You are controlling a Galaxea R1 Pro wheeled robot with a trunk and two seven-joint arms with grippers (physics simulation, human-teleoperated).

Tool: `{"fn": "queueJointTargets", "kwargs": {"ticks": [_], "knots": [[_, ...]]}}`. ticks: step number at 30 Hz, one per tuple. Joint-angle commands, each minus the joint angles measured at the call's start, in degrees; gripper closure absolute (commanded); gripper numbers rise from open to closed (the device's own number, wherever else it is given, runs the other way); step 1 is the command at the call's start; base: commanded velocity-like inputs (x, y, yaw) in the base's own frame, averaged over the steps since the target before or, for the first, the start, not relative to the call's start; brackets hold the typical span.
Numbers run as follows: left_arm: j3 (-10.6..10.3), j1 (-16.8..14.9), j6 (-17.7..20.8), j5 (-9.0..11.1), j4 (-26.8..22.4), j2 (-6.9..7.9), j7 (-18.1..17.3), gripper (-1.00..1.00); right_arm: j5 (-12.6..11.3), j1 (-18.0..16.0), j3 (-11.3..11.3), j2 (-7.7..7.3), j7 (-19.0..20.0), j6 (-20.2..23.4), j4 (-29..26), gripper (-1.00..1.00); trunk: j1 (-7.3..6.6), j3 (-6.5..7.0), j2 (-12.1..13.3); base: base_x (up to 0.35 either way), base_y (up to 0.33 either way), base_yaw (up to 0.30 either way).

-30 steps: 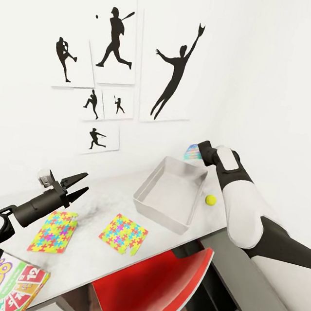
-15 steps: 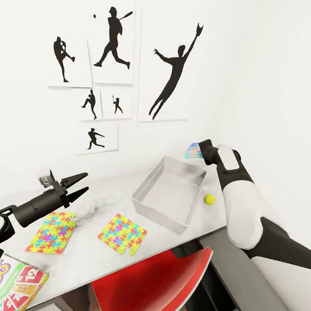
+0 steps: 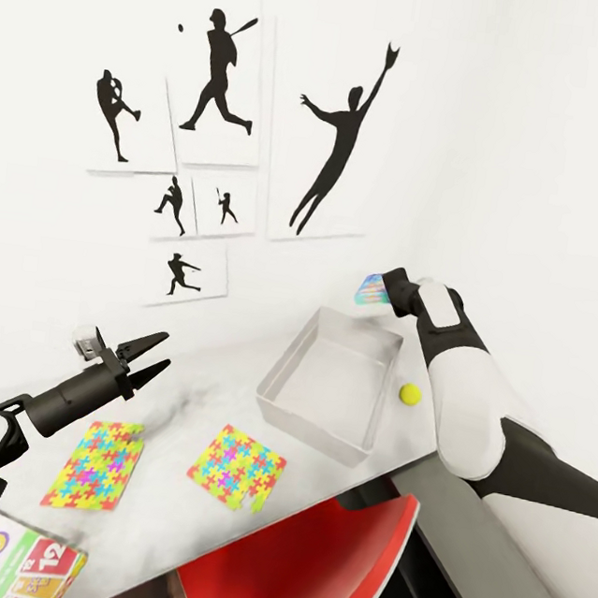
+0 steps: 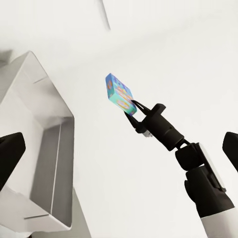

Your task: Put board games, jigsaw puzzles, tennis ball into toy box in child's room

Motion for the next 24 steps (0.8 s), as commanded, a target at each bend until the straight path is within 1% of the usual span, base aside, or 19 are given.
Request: {"fn": "queueJointTargets", "kwargs": {"ticks": [1,10,13,14,15,16,21,23,24], "knots": [[0.1,-0.1,0.3,-0.1,0.0,0.0,-0.2,-1.0,-0.5,0.0,-0.2,0.05,-0.4,0.2,-0.1,1.0,0.04,-0.12,-0.1,0.057,0.021,0.0],[0.1,-0.1,0.3,-0.1,0.1,0.0,-0.2,-1.0,-0.5,0.3,-0.1,0.0,-0.3,0.8,-2.1,1.0,0.04,-0.12,-0.1,0.02,0.008,0.0],[0.1,-0.1,0.2,-0.1,0.1,0.0,-0.2,-1.0,-0.5,0.7,-0.3,-0.07,-0.4,4.1,-3.9,1.0,0.04,-0.12,-0.1,0.004,0.001,0.0],[0.1,-0.1,0.2,-0.1,0.1,0.0,-0.2,-1.0,-0.5,0.7,-0.3,-0.07,-0.4,4.1,-3.9,1.0,0.04,-0.12,-0.1,0.003,0.001,0.0],[0.1,-0.1,0.2,-0.1,0.1,0.0,-0.2,-1.0,-0.5,1.2,-0.4,-0.26,-0.5,6.7,-4.5,1.0,0.04,-0.12,-0.1,0.002,0.001,0.0],[0.1,-0.1,0.2,-0.1,0.1,0.0,-0.2,-1.0,-0.5,1.2,-0.4,-0.26,-0.5,6.7,-4.5,1.0,0.04,-0.12,-0.1,0.002,0.001,0.0],[0.1,-0.1,0.2,-0.1,0.1,0.0,-0.2,-1.0,-1.0,2.0,-0.6,-1.08,-0.4,13.0,-5.3,1.0,0.04,-0.12,-0.1,0.001,0.0,0.0],[0.1,-0.1,0.2,-0.1,0.1,0.0,-0.2,-1.0,-1.8,2.2,-0.6,-1.26,-0.4,14.5,-5.3,1.0,0.04,-0.12,-0.1,0.0,0.0,0.0],[0.1,-0.1,0.2,-0.1,0.1,0.0,-0.2,-1.0,-1.8,2.2,-0.6,-1.26,-0.4,14.5,-5.3,1.0,0.04,-0.12,-0.1,0.0,0.0,0.0]]}}
